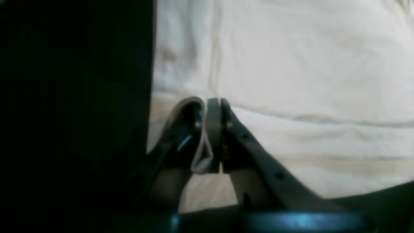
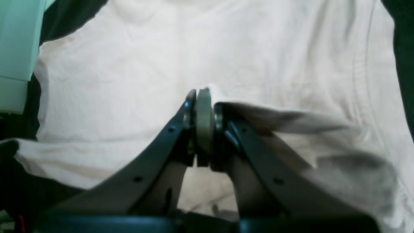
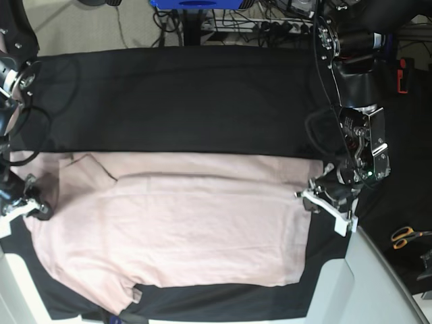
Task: Fold the T-shirt properly
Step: 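Lift the shoulder edge with both grippers and fold it over the shirt, then release the folded edge and raise both grippers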
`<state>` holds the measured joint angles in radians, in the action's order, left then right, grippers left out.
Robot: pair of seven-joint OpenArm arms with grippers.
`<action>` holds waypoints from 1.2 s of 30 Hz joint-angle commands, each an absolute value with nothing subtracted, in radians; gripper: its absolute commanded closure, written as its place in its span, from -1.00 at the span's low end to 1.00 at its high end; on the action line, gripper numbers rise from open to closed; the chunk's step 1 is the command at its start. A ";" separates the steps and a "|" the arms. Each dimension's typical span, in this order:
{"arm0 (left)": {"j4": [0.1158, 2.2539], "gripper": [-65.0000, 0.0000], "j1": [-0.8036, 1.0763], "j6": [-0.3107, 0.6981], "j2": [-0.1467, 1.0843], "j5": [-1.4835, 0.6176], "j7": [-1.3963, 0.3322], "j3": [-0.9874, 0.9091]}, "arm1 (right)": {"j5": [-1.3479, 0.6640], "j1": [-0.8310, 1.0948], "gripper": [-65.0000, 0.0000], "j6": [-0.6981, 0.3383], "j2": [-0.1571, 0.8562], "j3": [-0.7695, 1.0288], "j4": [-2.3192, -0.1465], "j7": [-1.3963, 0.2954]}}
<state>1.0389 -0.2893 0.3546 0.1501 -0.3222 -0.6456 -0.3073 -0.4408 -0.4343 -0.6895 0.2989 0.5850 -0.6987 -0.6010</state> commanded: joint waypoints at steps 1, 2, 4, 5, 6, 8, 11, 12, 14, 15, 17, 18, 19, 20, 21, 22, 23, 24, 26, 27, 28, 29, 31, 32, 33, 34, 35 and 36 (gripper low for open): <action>1.032 1.00 -0.311 0.357 0.159 -0.331 -0.631 -0.309 | -0.461 -0.463 1.00 -0.698 0.314 0.588 -0.713 -0.579; 1.021 1.00 -0.312 0.357 0.159 -0.331 -0.628 -0.309 | -0.461 -0.463 1.00 -0.698 0.314 0.588 -0.713 -0.576; 1.012 1.00 -0.312 0.357 0.159 -0.331 -0.601 -0.309 | -0.461 -0.463 1.00 -0.698 0.312 0.588 -0.713 -0.573; 1.010 1.00 -0.312 0.357 0.159 -0.331 -0.587 -0.309 | -0.461 -0.463 1.00 -0.698 0.312 0.588 -0.713 -0.573; 1.010 1.00 -0.312 0.357 0.159 -0.331 -0.579 -0.308 | -0.461 -0.463 1.00 -0.698 0.312 0.588 -0.713 -0.572; 1.009 1.00 -0.311 0.357 0.159 -0.331 -0.575 -0.308 | -0.461 -0.463 1.00 -0.698 0.312 0.588 -0.713 -0.572; 1.009 1.00 -0.312 0.357 0.159 -0.331 -0.573 -0.308 | -0.461 -0.463 0.98 -0.698 0.311 0.588 -0.713 -0.565; 1.009 1.00 -0.317 0.357 0.157 -0.331 -0.573 -0.308 | -0.461 -0.463 0.97 -0.698 0.306 0.588 -0.713 -0.549; 1.006 1.00 -0.329 0.357 0.157 -0.331 -0.573 -0.308 | -0.461 -0.463 0.89 -0.698 0.295 0.588 -0.713 -0.515; 1.000 1.00 -0.332 0.357 0.157 -0.331 -0.573 -0.308 | -0.461 -0.463 0.77 -0.698 0.294 0.588 -0.713 -0.509; 0.998 1.00 -0.334 0.357 0.157 -0.331 -0.572 -0.315 | -0.461 -0.463 0.40 -0.698 0.292 0.588 -0.713 -0.503; 1.000 1.00 -0.335 0.357 0.157 -0.332 -0.570 -0.320 | -0.461 -0.463 0.19 -0.698 0.292 0.591 -0.713 -0.501; 1.001 0.79 -0.346 0.357 0.157 -0.332 -0.558 -0.320 | -0.467 -0.463 -0.03 -0.698 0.292 0.593 -0.713 -0.501; 1.000 0.57 -0.351 0.357 0.157 -0.332 -0.541 -0.320 | -0.469 -0.463 -0.20 -0.698 0.292 0.596 -0.713 -0.496; 0.998 0.33 -0.354 0.357 0.159 -0.332 -0.519 -0.320 | -0.470 -0.463 -0.38 -0.698 0.292 0.598 -0.714 -0.484; 1.000 0.09 -0.355 0.357 0.159 -0.334 -0.501 -0.320 | -0.470 -0.463 -0.52 -0.698 0.292 0.598 -0.714 -0.470; 1.001 -0.16 -0.358 0.357 0.159 -0.338 -0.489 -0.321 | -0.470 -0.463 -0.59 -0.698 0.292 0.599 -0.716 -0.461; 1.004 -0.33 -0.360 0.357 0.159 -0.338 -0.483 -0.321 | -0.472 -0.463 -0.58 -0.698 0.292 0.599 -0.719 -0.456; 1.036 -0.61 -0.361 0.357 0.159 -0.341 -0.483 -0.321 | -0.483 -0.458 -0.53 -0.698 0.292 0.624 -0.736 -0.460; 1.061 -0.68 -0.355 0.357 0.159 -0.341 -0.484 -0.323 | -0.501 -0.443 -0.49 -0.698 0.292 0.662 -0.751 -0.460; 1.092 -0.70 -0.351 0.357 0.159 -0.341 -0.487 -0.332 | -0.530 -0.418 -0.45 -0.698 0.292 0.702 -0.769 -0.469; 1.124 -0.69 -0.337 0.357 0.157 -0.341 -0.489 -0.352 | -0.568 -0.395 -0.41 -0.698 0.291 0.739 -0.794 -0.495; 1.187 -0.69 -0.288 0.357 0.154 -0.341 -0.489 -0.404 | -0.645 -0.346 -0.37 -0.698 0.291 0.820 -0.846 -0.587; 1.222 -0.69 -0.265 0.357 0.153 -0.341 -0.493 -0.420 | -0.687 -0.320 -0.35 -0.698 0.291 0.865 -0.865 -0.630; 1.264 -0.69 -0.225 0.357 0.151 -0.341 -0.513 -0.432 | -0.730 -0.289 -0.35 -0.698 0.289 0.918 -0.881 -0.674; 1.302 -0.69 -0.188 0.357 0.151 -0.341 -0.535 -0.433 | -0.768 -0.255 -0.35 -0.661 0.278 0.972 -0.888 -0.707; 1.336 -0.69 -0.145 0.357 0.151 -0.341 -0.553 -0.433 | -0.800 -0.225 -0.36 -0.604 0.262 1.024 -0.892 -0.725; 1.360 -0.69 -0.111 0.358 0.153 -0.341 -0.564 -0.433 | -0.828 -0.200 -0.37 -0.561 0.251 1.067 -0.897 -0.730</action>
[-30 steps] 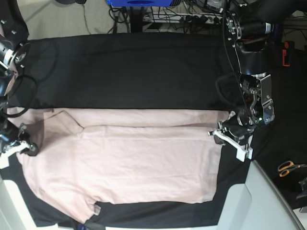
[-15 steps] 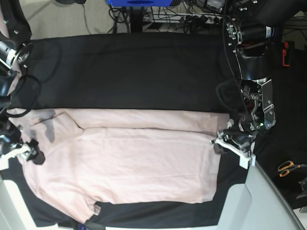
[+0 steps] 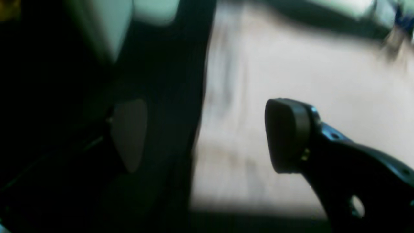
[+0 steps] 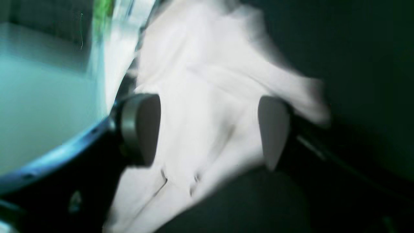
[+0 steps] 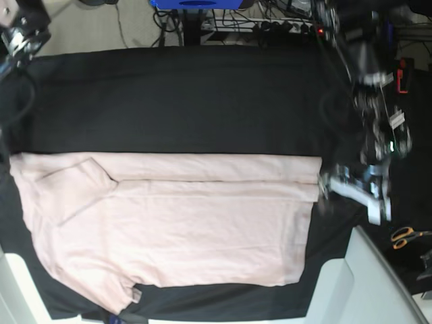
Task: Fold the T-shirt properly
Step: 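Release the folded edge and raise both grippers, then lower both grippers onto the folded edge and grasp it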
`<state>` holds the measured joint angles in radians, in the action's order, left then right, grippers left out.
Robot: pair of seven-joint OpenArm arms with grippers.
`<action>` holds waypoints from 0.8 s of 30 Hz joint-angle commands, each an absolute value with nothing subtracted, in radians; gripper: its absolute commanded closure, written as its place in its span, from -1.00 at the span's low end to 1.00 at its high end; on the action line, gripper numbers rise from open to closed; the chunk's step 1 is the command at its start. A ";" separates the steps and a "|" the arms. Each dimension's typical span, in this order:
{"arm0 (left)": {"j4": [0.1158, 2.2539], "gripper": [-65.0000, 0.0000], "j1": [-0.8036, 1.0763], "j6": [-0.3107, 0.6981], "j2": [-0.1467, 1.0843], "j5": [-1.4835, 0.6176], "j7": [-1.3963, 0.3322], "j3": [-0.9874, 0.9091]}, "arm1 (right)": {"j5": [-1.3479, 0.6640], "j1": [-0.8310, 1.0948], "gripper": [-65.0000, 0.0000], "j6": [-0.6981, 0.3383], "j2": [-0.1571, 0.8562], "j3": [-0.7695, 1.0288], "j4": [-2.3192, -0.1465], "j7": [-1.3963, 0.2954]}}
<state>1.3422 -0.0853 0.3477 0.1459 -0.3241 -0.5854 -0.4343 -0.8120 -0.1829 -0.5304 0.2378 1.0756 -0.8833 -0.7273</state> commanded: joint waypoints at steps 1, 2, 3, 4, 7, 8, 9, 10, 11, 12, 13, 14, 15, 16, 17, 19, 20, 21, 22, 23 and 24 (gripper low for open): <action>1.389 -0.69 -0.067 0.358 0.153 -0.341 -0.570 -0.438 | -0.855 -0.174 -0.38 -0.522 0.237 1.104 -0.898 -0.728; 1.409 -0.69 -0.021 0.360 0.153 -0.341 -0.570 -0.440 | -0.875 -0.156 -0.38 -0.507 0.229 1.121 -0.891 -0.730; 1.428 -0.69 0.019 0.360 0.154 -0.341 -0.568 -0.440 | -0.883 -0.143 -0.38 -0.509 0.225 1.119 -0.883 -0.727; 1.443 -0.69 0.054 0.361 0.154 -0.341 -0.568 -0.440 | -0.885 -0.137 -0.38 -0.509 0.225 1.116 -0.869 -0.727; 1.472 -0.69 0.124 0.363 0.154 -0.341 -0.570 -0.432 | -0.886 -0.140 -0.38 -0.509 0.223 1.119 -0.802 -0.725; 1.474 -0.69 0.140 0.363 0.153 -0.341 -0.570 -0.432 | -0.886 -0.153 -0.37 -0.509 0.225 1.119 -0.774 -0.713; 1.472 -0.69 0.153 0.363 0.153 -0.341 -0.570 -0.432 | -0.881 -0.163 -0.36 -0.509 0.226 1.119 -0.743 -0.693; 1.472 -0.69 0.163 0.363 0.153 -0.341 -0.570 -0.432 | -0.880 -0.165 -0.36 -0.509 0.229 1.118 -0.713 -0.668; 1.472 -0.69 0.170 0.363 0.153 -0.341 -0.570 -0.432 | -0.880 -0.168 -0.36 -0.509 0.231 1.116 -0.685 -0.644; 1.472 -0.69 0.171 0.363 0.154 -0.341 -0.572 -0.432 | -0.878 -0.183 -0.36 -0.509 0.234 1.107 -0.657 -0.621; 1.471 -0.69 0.174 0.364 0.154 -0.341 -0.572 -0.432 | -0.878 -0.194 -0.36 -0.509 0.251 1.087 -0.628 -0.599; 1.472 -0.69 0.183 0.364 0.156 -0.341 -0.572 -0.432 | -0.878 -0.203 -0.36 -0.509 0.268 1.059 -0.590 -0.578; 1.475 -0.68 0.188 0.364 0.157 -0.341 -0.572 -0.432 | -0.878 -0.209 -0.35 -0.509 0.282 1.032 -0.559 -0.558; 1.477 -0.68 0.191 0.364 0.157 -0.341 -0.572 -0.432 | -0.878 -0.228 -0.35 -0.509 0.289 1.000 -0.529 -0.532; 1.477 -0.68 0.193 0.364 0.157 -0.341 -0.572 -0.432 | -0.878 -0.240 -0.35 -0.509 0.297 0.970 -0.503 -0.506; 1.475 -0.68 0.193 0.364 0.157 -0.340 -0.572 -0.432 | -0.885 -0.252 -0.35 -0.509 0.311 0.928 -0.461 -0.463; 1.475 -0.68 0.194 0.364 0.157 -0.340 -0.572 -0.432 | -0.883 -0.265 -0.35 -0.509 0.312 0.915 -0.446 -0.452; 1.474 -0.68 0.202 0.364 0.157 -0.340 -0.572 -0.432 | -0.880 -0.277 -0.35 -0.509 0.312 0.905 -0.435 -0.440; 1.474 -0.68 0.205 0.364 0.157 -0.340 -0.572 -0.432 | -0.880 -0.282 -0.35 -0.509 0.312 0.895 -0.427 -0.430; 1.475 -0.68 0.208 0.364 0.156 -0.340 -0.572 -0.432 | -0.880 -0.286 -0.35 -0.509 0.312 0.888 -0.426 -0.427; 1.471 -0.68 0.208 0.364 0.156 -0.341 -0.572 -0.432 | -0.880 -0.288 -0.34 -0.507 0.314 0.880 -0.424 -0.426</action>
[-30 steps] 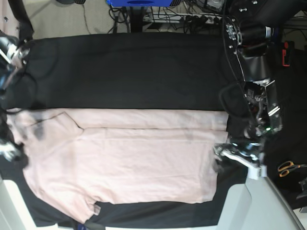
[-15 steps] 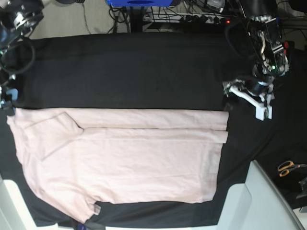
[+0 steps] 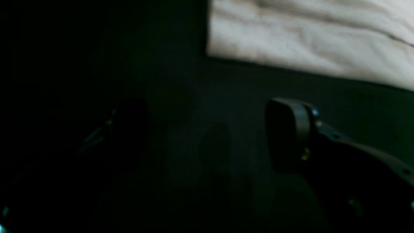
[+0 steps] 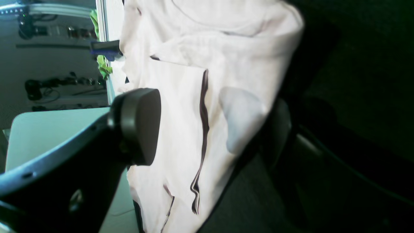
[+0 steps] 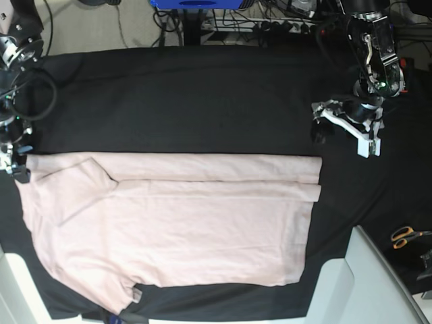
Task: Fold the T-shirt properly
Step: 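Lower both grippers onto the folded edge and grasp it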
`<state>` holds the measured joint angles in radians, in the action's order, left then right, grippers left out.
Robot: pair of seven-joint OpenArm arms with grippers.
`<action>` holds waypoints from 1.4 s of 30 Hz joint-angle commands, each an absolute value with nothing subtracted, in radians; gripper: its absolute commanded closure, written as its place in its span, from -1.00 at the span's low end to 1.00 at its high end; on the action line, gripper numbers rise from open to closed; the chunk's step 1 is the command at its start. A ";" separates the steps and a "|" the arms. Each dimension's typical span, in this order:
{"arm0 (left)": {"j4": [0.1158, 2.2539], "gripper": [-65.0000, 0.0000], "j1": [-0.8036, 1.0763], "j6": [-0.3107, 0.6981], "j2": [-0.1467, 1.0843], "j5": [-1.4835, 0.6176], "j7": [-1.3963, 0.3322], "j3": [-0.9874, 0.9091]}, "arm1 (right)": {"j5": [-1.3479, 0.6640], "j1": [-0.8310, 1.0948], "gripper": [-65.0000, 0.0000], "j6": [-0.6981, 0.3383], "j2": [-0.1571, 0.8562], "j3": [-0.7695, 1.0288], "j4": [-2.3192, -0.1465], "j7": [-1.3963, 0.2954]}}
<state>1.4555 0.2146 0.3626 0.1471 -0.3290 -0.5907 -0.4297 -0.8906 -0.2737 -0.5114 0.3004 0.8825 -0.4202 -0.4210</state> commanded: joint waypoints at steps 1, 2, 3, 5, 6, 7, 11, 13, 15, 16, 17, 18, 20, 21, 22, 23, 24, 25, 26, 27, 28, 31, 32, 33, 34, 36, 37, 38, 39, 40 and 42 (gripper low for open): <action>1.469 -0.68 0.208 0.364 0.156 -0.341 -0.572 -0.432 | -0.880 -0.288 -0.29 -0.507 0.314 0.878 -0.424 -0.424; 1.468 -0.68 0.208 0.364 0.154 -0.341 -0.572 -0.432 | -0.880 -0.289 -0.21 -0.507 0.314 0.877 -0.424 -0.424; 1.468 -0.68 0.208 0.364 0.153 -0.341 -0.572 -0.432 | -0.880 -0.294 -0.09 -0.507 0.314 0.877 -0.424 -0.424; 1.468 -0.68 0.208 0.364 0.150 -0.341 -0.572 -0.432 | -0.880 -0.297 0.27 -0.507 0.314 0.877 -0.424 -0.424; 1.468 -0.68 0.208 0.364 0.143 -0.341 -0.572 -0.432 | -0.880 -0.297 0.44 -0.504 0.314 0.877 -0.423 -0.424; 1.468 -0.69 0.206 0.364 0.136 -0.341 -0.572 -0.433 | -0.880 -0.297 0.64 -0.503 0.314 0.877 -0.423 -0.424; 1.468 -0.71 0.199 0.364 0.117 -0.343 -0.572 -0.435 | -0.880 -0.297 0.97 -0.503 0.314 0.877 -0.423 -0.424; 1.468 -0.72 0.194 0.364 0.101 -0.343 -0.572 -0.433 | -0.880 -0.297 0.98 -0.501 0.314 0.877 -0.423 -0.426; 1.468 -0.72 0.183 0.364 0.090 -0.344 -0.572 -0.432 | -0.880 -0.295 0.98 -0.501 0.314 0.877 -0.423 -0.429; 1.466 -0.72 0.174 0.364 0.082 -0.344 -0.572 -0.435 | -0.880 -0.294 0.98 -0.501 0.314 0.877 -0.423 -0.430; 1.455 -0.72 0.168 0.364 0.076 -0.344 -0.572 -0.437 | -0.880 -0.294 0.98 -0.501 0.312 0.877 -0.423 -0.430; 1.443 -0.72 0.163 0.364 0.074 -0.344 -0.572 -0.437 | -0.880 -0.294 0.98 -0.501 0.312 0.877 -0.423 -0.432; 1.406 -0.72 0.137 0.364 0.073 -0.344 -0.572 -0.433 | -0.880 -0.285 0.98 -0.501 0.312 0.877 -0.423 -0.432; 1.382 -0.72 0.125 0.364 0.073 -0.344 -0.572 -0.437 | -0.880 -0.283 0.98 -0.501 0.312 0.875 -0.423 -0.432; 1.360 -0.77 0.117 0.366 0.073 -0.358 -0.572 -0.440 | -0.880 -0.282 0.98 -0.504 0.312 0.875 -0.423 -0.432; 1.337 -0.87 0.111 0.366 0.077 -0.394 -0.572 -0.440 | -0.880 -0.282 0.98 -0.506 0.312 0.875 -0.423 -0.432; 1.314 -0.96 0.107 0.366 0.082 -0.444 -0.570 -0.441 | -0.880 -0.280 0.98 -0.506 0.312 0.875 -0.423 -0.432; 1.291 -1.00 0.107 0.366 0.091 -0.501 -0.568 -0.441 | -0.880 -0.280 0.98 -0.507 0.312 0.875 -0.423 -0.432; 1.268 -1.00 0.105 0.366 0.113 -0.559 -0.567 -0.441 | -0.880 -0.275 0.98 -0.507 0.312 0.875 -0.423 -0.432; 1.248 -1.00 0.101 0.366 0.125 -0.604 -0.567 -0.440 | -0.880 -0.272 0.98 -0.507 0.312 0.875 -0.423 -0.432; 1.224 -1.00 0.093 0.366 0.136 -0.645 -0.567 -0.440 | -0.880 -0.271 0.98 -0.507 0.312 0.875 -0.423 -0.432; 1.168 -1.00 0.067 0.363 0.156 -0.685 -0.564 -0.441 | -0.878 -0.268 0.99 -0.507 0.312 0.875 -0.423 -0.432; 1.158 -1.00 0.058 0.363 0.156 -0.685 -0.562 -0.441 | -0.878 -0.268 0.99 -0.507 0.312 0.875 -0.423 -0.432; 1.147 -1.00 0.050 0.361 0.156 -0.685 -0.559 -0.441 | -0.878 -0.268 0.99 -0.507 0.314 0.875 -0.423 -0.432; 1.138 -1.00 0.042 0.360 0.156 -0.687 -0.549 -0.441 | -0.878 -0.268 0.99 -0.507 0.314 0.875 -0.423 -0.432; 1.113 -1.00 0.022 0.358 0.153 -0.687 -0.527 -0.441 | -0.878 -0.268 0.99 -0.507 0.314 0.875 -0.423 -0.432; 1.099 -1.00 0.013 0.358 0.153 -0.687 -0.522 -0.441 | -0.878 -0.268 0.99 -0.507 0.314 0.875 -0.423 -0.432; 1.082 -1.00 -0.001 0.358 0.153 -0.687 -0.522 -0.440 | -0.878 -0.268 0.99 -0.507 0.314 0.875 -0.423 -0.432; 1.063 -1.00 -0.013 0.358 0.151 -0.687 -0.522 -0.438 | -0.878 -0.268 0.99 -0.507 0.314 0.875 -0.423 -0.432; 1.044 -1.00 -0.027 0.358 0.151 -0.687 -0.522 -0.433 | -0.878 -0.268 0.99 -0.507 0.314 0.875 -0.423 -0.432; 1.009 -1.00 -0.048 0.358 0.151 -0.687 -0.522 -0.433 | -0.878 -0.268 0.99 -0.507 0.314 0.875 -0.423 -0.432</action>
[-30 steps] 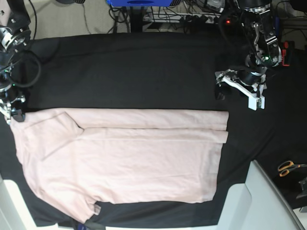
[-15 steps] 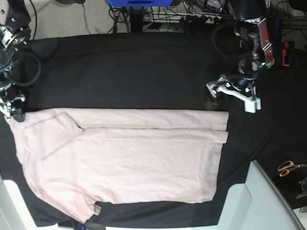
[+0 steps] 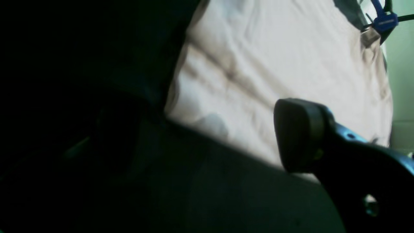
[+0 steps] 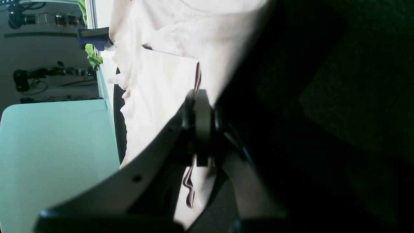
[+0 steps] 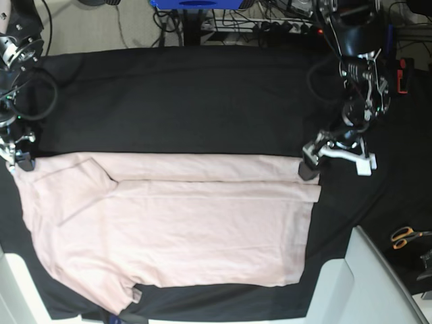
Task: Fold the T-shirt properly
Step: 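Lower both grippers onto the folded edge and grasp it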
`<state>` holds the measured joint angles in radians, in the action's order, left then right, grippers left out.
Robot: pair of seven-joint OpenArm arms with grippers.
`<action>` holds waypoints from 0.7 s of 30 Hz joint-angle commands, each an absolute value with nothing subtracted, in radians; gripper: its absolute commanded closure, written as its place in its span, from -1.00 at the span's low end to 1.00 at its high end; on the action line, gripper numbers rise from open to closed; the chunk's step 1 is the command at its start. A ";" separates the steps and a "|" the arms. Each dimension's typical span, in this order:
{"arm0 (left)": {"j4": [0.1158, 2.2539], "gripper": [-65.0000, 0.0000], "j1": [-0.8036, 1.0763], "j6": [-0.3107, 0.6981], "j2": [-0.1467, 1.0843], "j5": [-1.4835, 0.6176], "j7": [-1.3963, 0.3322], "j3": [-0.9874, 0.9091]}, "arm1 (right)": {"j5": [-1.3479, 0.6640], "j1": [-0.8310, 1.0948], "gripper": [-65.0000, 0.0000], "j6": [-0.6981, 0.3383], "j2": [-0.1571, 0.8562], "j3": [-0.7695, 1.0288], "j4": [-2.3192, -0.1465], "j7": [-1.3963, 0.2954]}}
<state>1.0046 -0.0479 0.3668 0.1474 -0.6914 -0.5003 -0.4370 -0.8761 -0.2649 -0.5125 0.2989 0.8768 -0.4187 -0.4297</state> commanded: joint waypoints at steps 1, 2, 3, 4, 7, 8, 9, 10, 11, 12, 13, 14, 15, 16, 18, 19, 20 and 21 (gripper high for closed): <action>0.993 -1.00 -0.059 0.358 0.150 -0.687 -0.522 -0.432 | -0.878 -0.268 0.99 -0.507 0.314 0.875 -0.423 -0.432; 0.984 -1.00 -0.068 0.358 0.150 -0.687 -0.522 -0.432 | -0.878 -0.268 0.99 -0.507 0.314 0.875 -0.423 -0.432; 0.981 -1.00 -0.073 0.358 0.148 -0.685 -0.522 -0.432 | -0.878 -0.268 0.99 -0.507 0.314 0.875 -0.423 -0.432; 0.978 -1.00 -0.079 0.358 0.142 -0.685 -0.522 -0.432 | -0.878 -0.268 0.99 -0.507 0.314 0.875 -0.423 -0.432; 0.978 -1.00 -0.096 0.358 0.130 -0.684 -0.522 -0.430 | -0.878 -0.268 0.99 -0.507 0.314 0.875 -0.423 -0.432; 0.977 -1.00 -0.099 0.358 0.128 -0.684 -0.522 -0.430 | -0.878 -0.268 0.99 -0.507 0.314 0.875 -0.423 -0.432; 0.977 -1.00 -0.099 0.358 0.127 -0.684 -0.522 -0.430 | -0.878 -0.268 0.99 -0.507 0.314 0.875 -0.423 -0.432; 0.977 -1.00 -0.107 0.358 0.124 -0.684 -0.521 -0.430 | -0.878 -0.268 0.99 -0.507 0.314 0.874 -0.423 -0.432; 0.975 -1.00 -0.114 0.358 0.117 -0.684 -0.521 -0.430 | -0.878 -0.268 0.99 -0.507 0.314 0.874 -0.423 -0.432; 0.975 -1.00 -0.116 0.358 0.114 -0.684 -0.521 -0.430 | -0.878 -0.268 0.99 -0.507 0.314 0.874 -0.423 -0.432; 0.975 -0.97 -0.120 0.358 0.114 -0.684 -0.521 -0.430 | -0.878 -0.268 0.99 -0.507 0.314 0.874 -0.423 -0.432; 0.975 -0.90 -0.124 0.358 0.110 -0.684 -0.521 -0.430 | -0.878 -0.268 0.99 -0.507 0.314 0.874 -0.426 -0.432; 0.975 -0.81 -0.125 0.358 0.108 -0.684 -0.521 -0.430 | -0.878 -0.268 0.99 -0.507 0.314 0.874 -0.426 -0.432; 0.975 -0.72 -0.127 0.358 0.108 -0.684 -0.521 -0.430 | -0.878 -0.268 0.99 -0.507 0.314 0.874 -0.426 -0.432; 0.975 -0.57 -0.127 0.358 0.107 -0.684 -0.521 -0.430 | -0.878 -0.268 0.99 -0.507 0.314 0.874 -0.426 -0.432; 0.975 -0.50 -0.130 0.358 0.107 -0.684 -0.521 -0.430 | -0.878 -0.268 0.99 -0.507 0.314 0.874 -0.426 -0.432; 0.974 -0.46 -0.136 0.358 0.107 -0.684 -0.521 -0.430 | -0.878 -0.268 0.99 -0.507 0.314 0.874 -0.426 -0.432; 0.964 -0.41 -0.137 0.358 0.107 -0.684 -0.521 -0.430 | -0.878 -0.266 0.99 -0.507 0.314 0.874 -0.426 -0.432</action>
<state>0.9554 -0.1200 0.3553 0.1028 -0.6788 -0.5201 -0.4309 -0.8761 -0.2649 -0.5125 0.2993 0.8768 -0.4191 -0.4301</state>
